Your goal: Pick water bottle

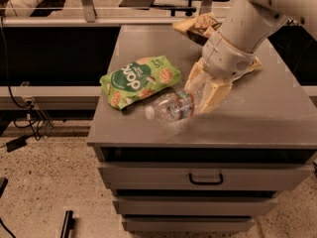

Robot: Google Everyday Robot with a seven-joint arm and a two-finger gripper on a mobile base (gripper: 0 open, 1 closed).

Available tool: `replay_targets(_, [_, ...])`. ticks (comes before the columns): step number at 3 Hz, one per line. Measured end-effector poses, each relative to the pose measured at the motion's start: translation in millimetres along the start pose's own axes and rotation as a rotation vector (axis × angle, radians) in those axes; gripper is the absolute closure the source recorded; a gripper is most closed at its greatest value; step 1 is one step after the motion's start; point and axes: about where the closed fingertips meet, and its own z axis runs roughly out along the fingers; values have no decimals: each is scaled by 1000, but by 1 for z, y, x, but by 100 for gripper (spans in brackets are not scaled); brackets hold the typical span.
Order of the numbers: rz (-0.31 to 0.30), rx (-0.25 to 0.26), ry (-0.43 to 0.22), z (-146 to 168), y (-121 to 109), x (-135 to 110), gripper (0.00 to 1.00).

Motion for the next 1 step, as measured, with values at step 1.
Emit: replay_targets(1, [-6, 11, 10, 2, -3, 0, 100])
